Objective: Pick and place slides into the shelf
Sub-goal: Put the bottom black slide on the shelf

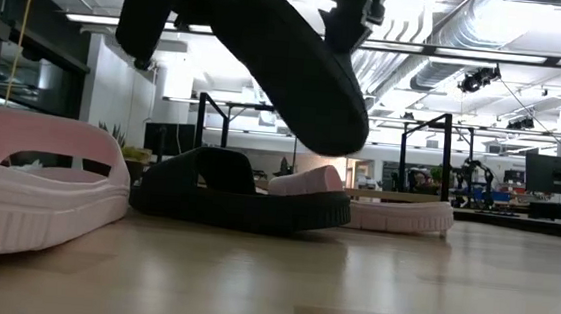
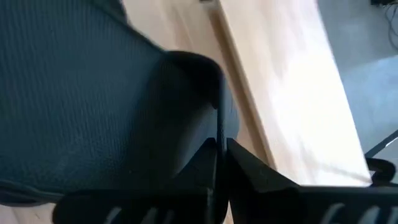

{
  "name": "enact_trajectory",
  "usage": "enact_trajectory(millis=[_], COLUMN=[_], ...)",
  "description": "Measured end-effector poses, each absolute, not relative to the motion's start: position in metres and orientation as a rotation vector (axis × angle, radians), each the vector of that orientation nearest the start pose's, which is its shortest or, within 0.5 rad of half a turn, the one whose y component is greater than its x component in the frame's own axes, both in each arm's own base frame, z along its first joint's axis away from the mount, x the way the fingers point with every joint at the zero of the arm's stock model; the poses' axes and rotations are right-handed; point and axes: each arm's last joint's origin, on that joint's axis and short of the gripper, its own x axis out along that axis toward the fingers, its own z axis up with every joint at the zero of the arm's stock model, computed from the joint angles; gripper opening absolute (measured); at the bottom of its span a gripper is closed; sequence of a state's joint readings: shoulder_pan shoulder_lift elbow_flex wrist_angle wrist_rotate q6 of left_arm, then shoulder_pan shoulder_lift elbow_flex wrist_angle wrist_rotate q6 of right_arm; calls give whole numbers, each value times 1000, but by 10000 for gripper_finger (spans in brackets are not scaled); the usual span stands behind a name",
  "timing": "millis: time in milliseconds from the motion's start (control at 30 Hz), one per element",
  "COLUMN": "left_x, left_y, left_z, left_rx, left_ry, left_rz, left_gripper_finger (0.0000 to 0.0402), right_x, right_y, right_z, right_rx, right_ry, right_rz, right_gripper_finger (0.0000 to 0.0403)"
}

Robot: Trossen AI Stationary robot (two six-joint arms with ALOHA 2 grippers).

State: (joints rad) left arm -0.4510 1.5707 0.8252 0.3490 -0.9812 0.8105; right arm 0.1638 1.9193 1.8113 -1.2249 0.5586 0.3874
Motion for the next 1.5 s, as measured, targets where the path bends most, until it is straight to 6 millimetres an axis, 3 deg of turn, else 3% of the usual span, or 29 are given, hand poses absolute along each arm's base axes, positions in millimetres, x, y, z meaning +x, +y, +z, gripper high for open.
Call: enact_trajectory(millis=[267,533,800,967,1167,1333,1500], left_x=[296,290,270,257,241,229,222], left_y=[-120,-132,-138,-131,-118,-111,-107], left_z=[217,227,258,273,281,289,294], left_rx=[1017,968,825,707,596,536,477], left_ry=[473,401,295,268,307,309,297], left_rz=[390,443,458,436,361,358,338], left_gripper_finger=[155,213,203,189,178,172,170], right_x=[373,365,364,358,337,315,289], right_y=[42,41,42,43,41,37,31], right_z=[321,324,340,367,396,398,383], right_rx=[-227,-261,-314,-286,-278,-282,-290], right_ry=[1132,1179,1096,978,881,846,767], right_rz=[-620,-651,-572,-435,-348,-341,-333], right_gripper_finger=[1,0,0,0,0,0,0])
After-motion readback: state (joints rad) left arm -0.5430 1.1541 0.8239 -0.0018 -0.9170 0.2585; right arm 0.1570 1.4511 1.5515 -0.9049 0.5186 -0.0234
